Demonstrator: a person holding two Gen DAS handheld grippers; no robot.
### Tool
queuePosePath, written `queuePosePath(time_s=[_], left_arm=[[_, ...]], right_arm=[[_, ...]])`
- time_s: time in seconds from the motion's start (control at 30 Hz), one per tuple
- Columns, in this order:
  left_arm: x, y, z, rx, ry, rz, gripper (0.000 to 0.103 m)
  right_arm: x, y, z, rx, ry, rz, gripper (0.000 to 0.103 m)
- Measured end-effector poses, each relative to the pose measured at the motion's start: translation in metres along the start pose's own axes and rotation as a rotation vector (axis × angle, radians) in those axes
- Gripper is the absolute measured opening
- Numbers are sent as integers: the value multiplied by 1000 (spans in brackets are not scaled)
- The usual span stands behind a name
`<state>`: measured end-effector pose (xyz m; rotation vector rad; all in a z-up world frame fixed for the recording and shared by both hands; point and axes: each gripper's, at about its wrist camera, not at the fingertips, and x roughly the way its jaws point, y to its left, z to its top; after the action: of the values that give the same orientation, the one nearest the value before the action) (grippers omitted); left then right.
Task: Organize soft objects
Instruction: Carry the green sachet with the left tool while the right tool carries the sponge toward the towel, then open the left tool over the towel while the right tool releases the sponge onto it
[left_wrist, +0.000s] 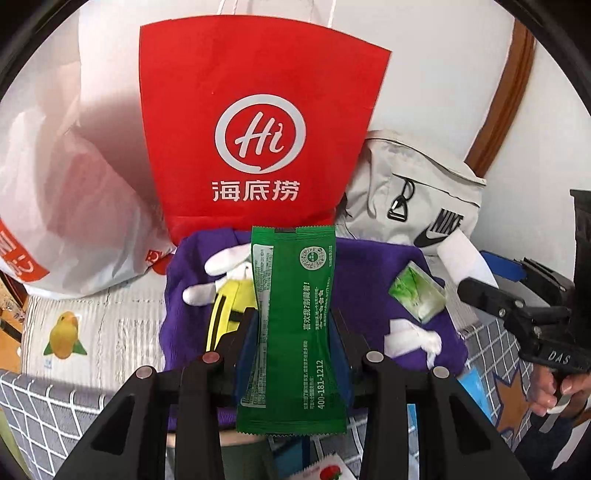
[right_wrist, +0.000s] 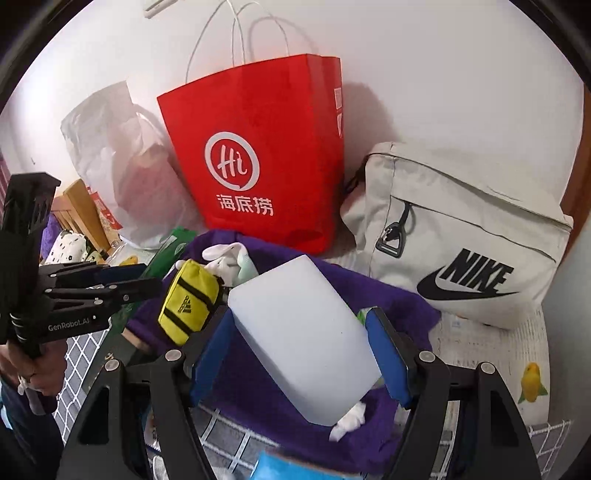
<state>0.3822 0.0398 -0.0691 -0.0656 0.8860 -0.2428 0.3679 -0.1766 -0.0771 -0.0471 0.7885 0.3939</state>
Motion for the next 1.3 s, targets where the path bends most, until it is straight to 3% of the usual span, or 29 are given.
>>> queuePosePath(time_s=[0.43,0.77,1.3], left_arm=[[39,6,0,9,61,7,35],[48,6,-5,16,79,8,36],[70,-21,-13,87,147,-17,37]], right_arm=[[59,-5,-12,11,159,65,73],[88,-10,-26,5,255,37,73],[108,-1,-35,-48,317,-17,74]])
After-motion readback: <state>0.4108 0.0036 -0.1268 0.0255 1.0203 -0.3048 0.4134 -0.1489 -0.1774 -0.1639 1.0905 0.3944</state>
